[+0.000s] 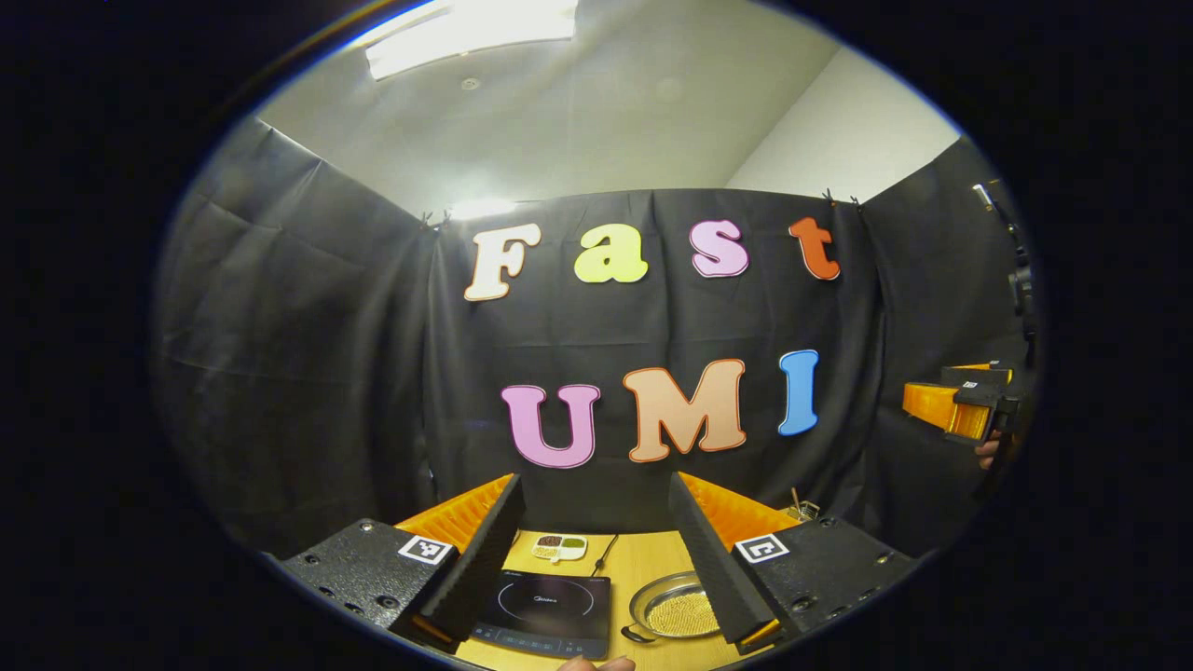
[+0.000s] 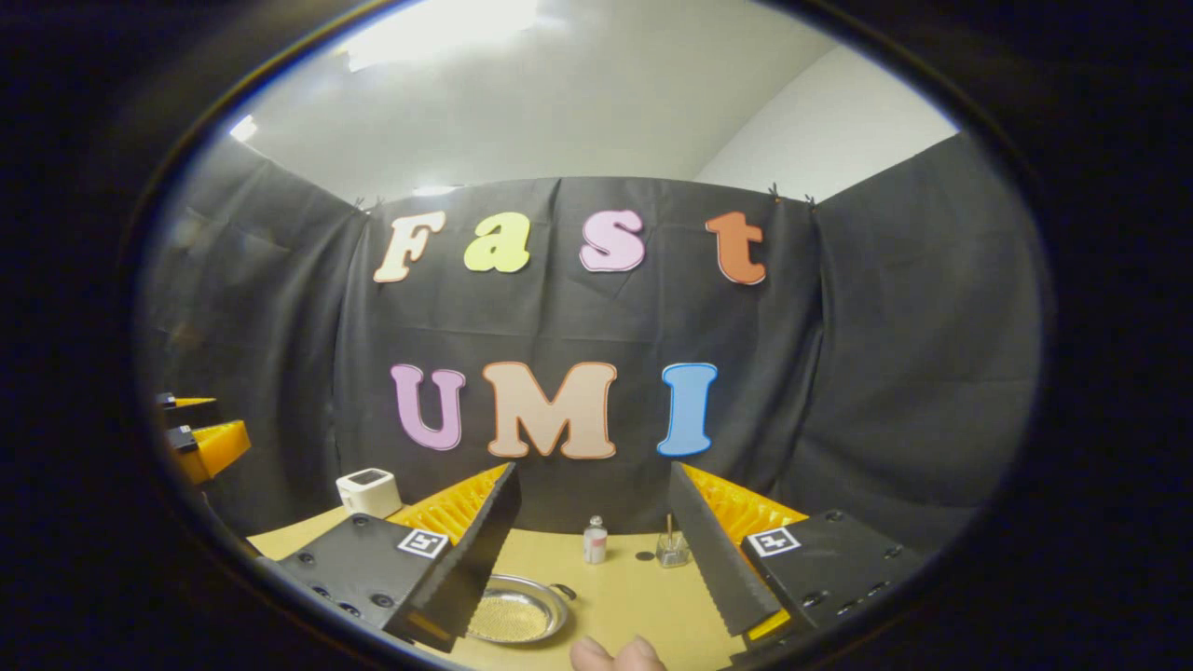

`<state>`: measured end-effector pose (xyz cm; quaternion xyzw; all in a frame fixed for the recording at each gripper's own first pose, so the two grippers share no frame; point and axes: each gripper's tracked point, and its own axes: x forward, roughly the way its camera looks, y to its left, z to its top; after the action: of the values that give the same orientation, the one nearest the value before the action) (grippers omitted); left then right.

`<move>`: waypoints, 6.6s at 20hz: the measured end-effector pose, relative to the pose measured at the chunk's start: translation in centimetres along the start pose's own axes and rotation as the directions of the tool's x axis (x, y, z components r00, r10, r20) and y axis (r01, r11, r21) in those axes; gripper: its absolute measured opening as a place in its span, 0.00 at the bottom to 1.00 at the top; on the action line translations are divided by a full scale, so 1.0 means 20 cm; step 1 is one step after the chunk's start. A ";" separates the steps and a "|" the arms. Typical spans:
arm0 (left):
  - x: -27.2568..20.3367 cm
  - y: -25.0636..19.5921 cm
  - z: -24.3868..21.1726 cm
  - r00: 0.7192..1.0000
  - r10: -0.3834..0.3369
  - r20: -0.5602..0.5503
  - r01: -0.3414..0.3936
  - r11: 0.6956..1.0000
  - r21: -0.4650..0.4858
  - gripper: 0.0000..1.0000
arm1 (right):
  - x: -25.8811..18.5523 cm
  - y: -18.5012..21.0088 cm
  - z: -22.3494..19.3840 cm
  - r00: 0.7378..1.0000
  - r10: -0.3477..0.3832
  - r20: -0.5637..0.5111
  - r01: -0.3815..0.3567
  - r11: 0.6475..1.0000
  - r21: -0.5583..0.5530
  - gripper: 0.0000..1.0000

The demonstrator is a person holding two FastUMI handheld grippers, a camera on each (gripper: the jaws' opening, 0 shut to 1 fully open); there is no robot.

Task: First push the handle of the pot to place it horizontally, then grasp the pot with both hands and set it on the induction cooktop.

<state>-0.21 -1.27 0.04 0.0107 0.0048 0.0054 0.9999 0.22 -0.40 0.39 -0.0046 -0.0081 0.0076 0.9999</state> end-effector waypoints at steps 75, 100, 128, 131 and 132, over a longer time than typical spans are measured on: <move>1.01 0.69 -1.15 0.930 -0.310 -0.199 0.293 0.950 -0.112 0.95 | -0.07 1.32 -2.69 0.257 0.082 -0.963 0.035 0.995 0.094 0.04; 0.87 0.86 -1.26 0.928 -0.219 -0.301 0.179 0.972 -0.155 0.96 | 0.25 1.72 -2.75 0.222 0.274 -0.936 0.180 0.932 0.316 0.02; 0.65 -0.12 -2.31 0.501 -0.294 -0.814 0.084 0.953 -0.292 0.96 | 0.71 0.20 -2.57 0.546 0.077 -0.834 0.007 0.995 0.097 0.77; 0.64 -0.15 -2.46 0.441 -0.282 -0.852 0.057 0.956 -0.286 0.94 | 0.74 0.20 -2.66 0.529 0.093 -0.843 -0.040 0.996 0.085 0.78; 0.63 -0.15 -2.51 0.415 -0.267 -0.870 0.038 0.960 -0.276 0.93 | 0.75 0.20 -2.70 0.519 0.096 -0.849 -0.053 0.995 0.080 0.78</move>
<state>11.90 -2.97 -50.27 -0.1013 0.5376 -0.0806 0.8332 16.07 3.35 -53.38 0.0138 0.4818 0.0471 0.8749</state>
